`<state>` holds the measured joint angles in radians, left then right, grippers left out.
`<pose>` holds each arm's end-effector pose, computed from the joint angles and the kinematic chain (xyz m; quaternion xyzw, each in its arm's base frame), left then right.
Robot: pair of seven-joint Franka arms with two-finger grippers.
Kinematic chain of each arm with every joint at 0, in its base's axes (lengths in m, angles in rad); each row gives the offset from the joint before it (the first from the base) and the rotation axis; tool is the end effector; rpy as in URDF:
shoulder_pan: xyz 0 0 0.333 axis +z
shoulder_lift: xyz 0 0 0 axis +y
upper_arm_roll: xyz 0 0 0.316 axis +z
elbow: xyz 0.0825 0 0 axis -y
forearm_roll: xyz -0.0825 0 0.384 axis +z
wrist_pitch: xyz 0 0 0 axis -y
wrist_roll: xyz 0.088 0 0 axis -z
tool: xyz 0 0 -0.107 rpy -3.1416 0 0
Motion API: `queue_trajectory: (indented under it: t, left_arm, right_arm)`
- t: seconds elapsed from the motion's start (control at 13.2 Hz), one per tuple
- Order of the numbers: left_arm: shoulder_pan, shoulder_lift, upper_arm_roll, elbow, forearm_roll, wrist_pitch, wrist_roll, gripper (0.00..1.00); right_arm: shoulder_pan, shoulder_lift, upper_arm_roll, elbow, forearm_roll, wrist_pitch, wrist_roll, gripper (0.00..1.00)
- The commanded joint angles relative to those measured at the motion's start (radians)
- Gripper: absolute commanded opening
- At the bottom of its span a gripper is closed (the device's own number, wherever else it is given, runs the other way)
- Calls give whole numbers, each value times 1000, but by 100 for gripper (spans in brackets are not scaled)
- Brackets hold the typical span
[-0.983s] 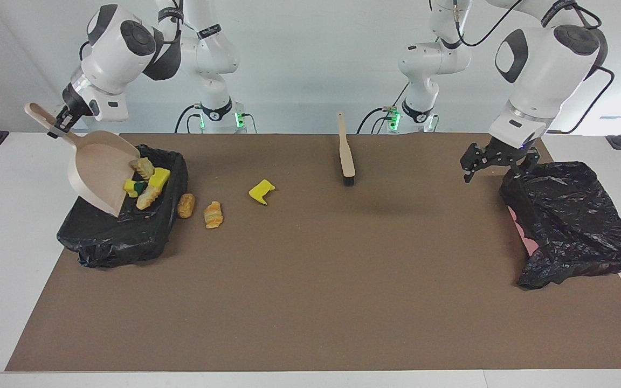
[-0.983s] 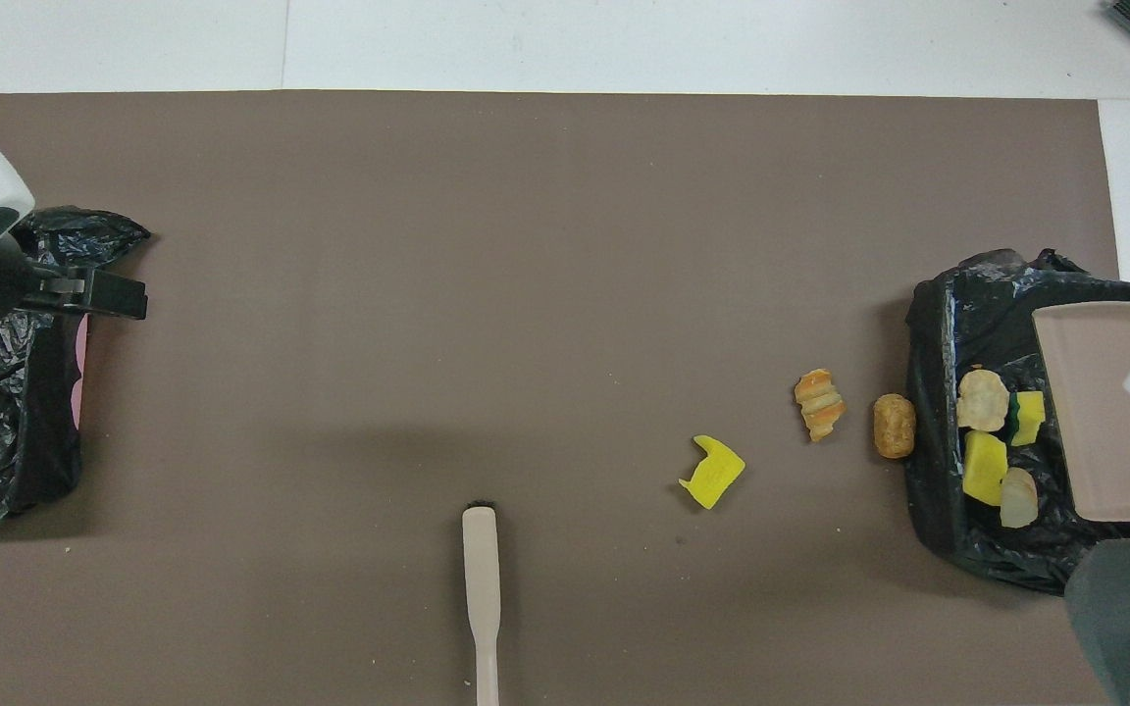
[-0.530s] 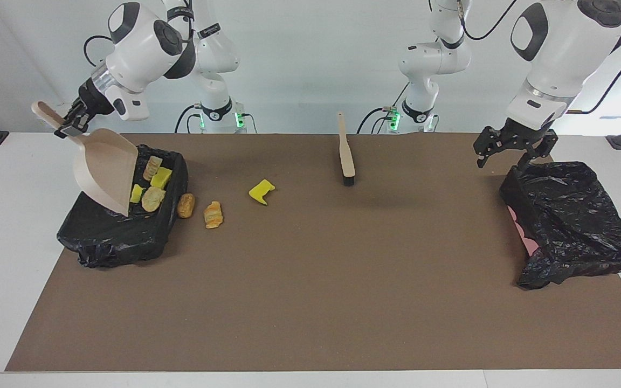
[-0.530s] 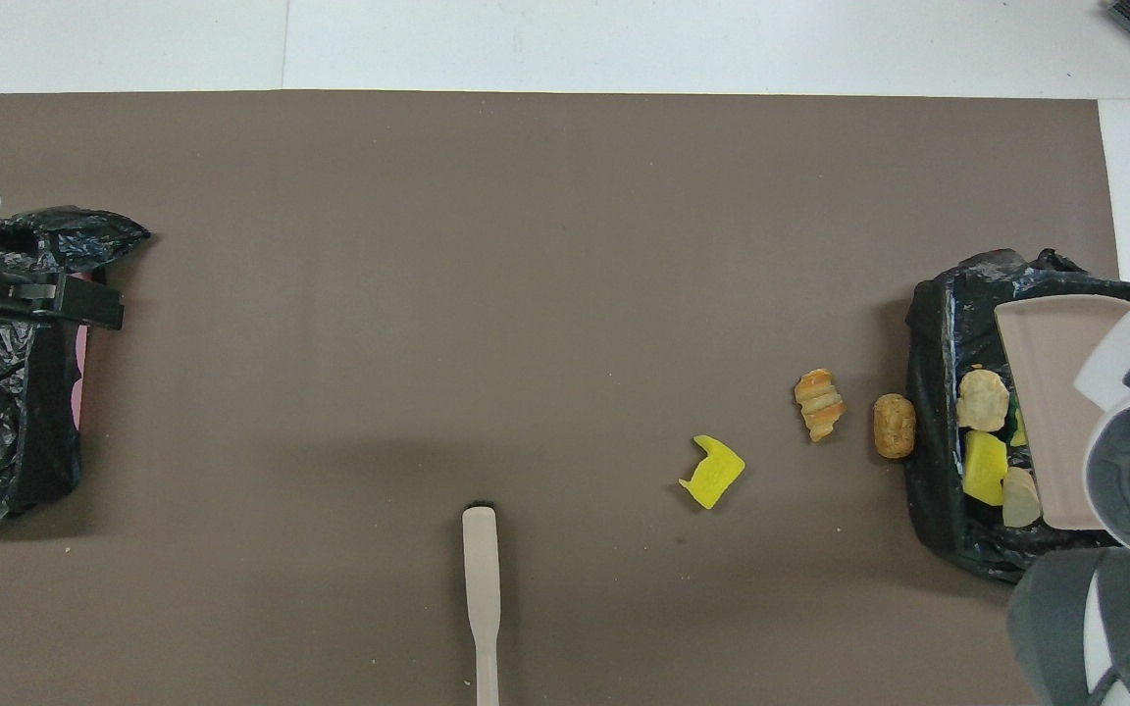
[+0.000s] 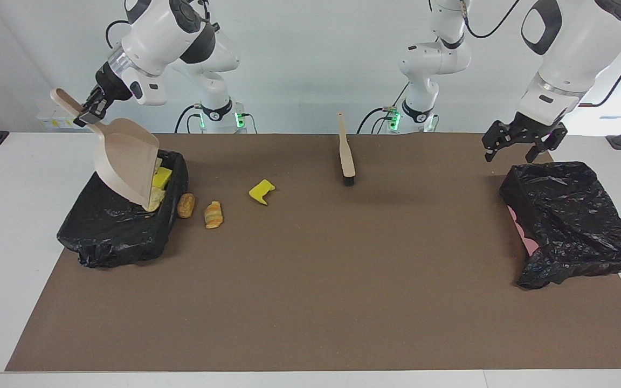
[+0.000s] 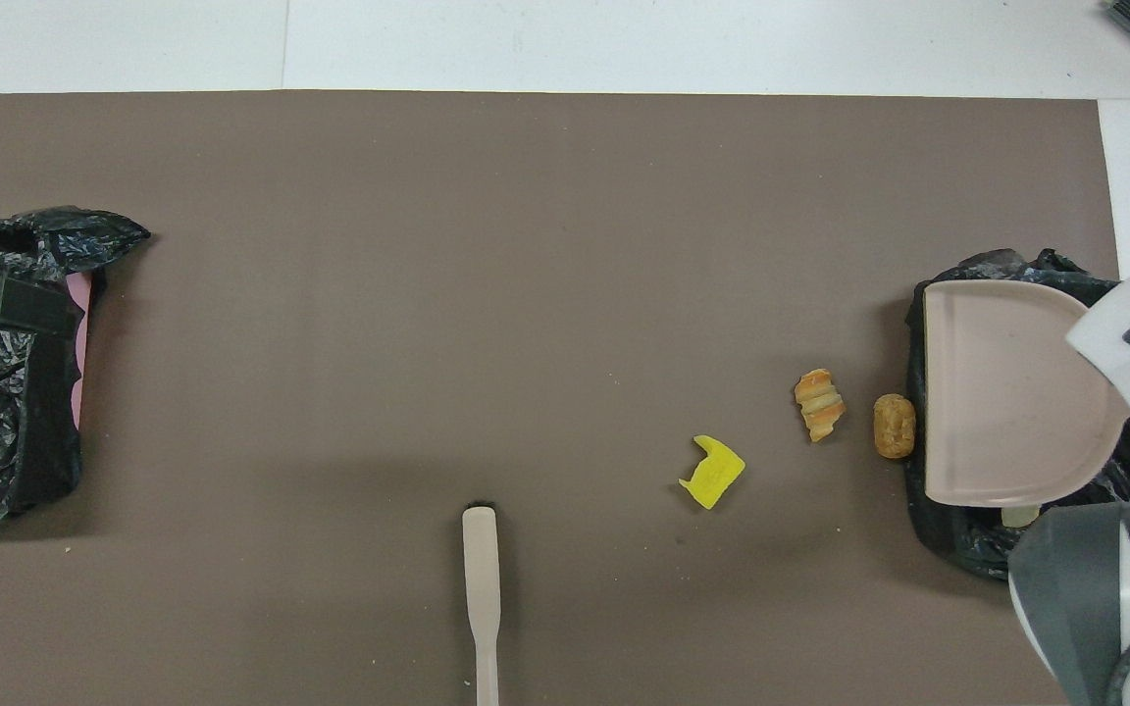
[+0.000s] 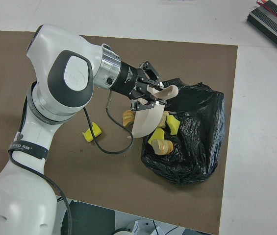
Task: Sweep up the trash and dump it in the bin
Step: 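Tip the dustpan over the bag with the right gripper, then bring the empty dustpan back to the mat center with the right gripper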
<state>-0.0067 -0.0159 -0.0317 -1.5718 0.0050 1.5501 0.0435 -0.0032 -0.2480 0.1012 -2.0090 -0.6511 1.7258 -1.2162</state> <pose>0.5472 -0.0206 0.6310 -0.9992 0.0409 0.0029 0.0027 0.4857 -0.0038 0.5772 0.7143 0.6186 -0.1889 0.2672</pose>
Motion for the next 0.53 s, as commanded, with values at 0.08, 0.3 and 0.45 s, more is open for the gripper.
queue_trajectory:
  t: [0.08, 0.3, 0.45]
  left_arm:
    - [-45, 2, 35, 29, 4, -54, 9, 100]
    - [-45, -2, 41, 29, -3, -77, 10, 100]
    - [-45, -3, 41, 30, 0, -100, 9, 100]
  right_arm:
    - [17, 44, 27, 48, 208, -5, 220, 0]
    - [109, 159, 55, 134, 232, -21, 457, 0]
    - [158, 232, 58, 186, 296, -41, 668, 0]
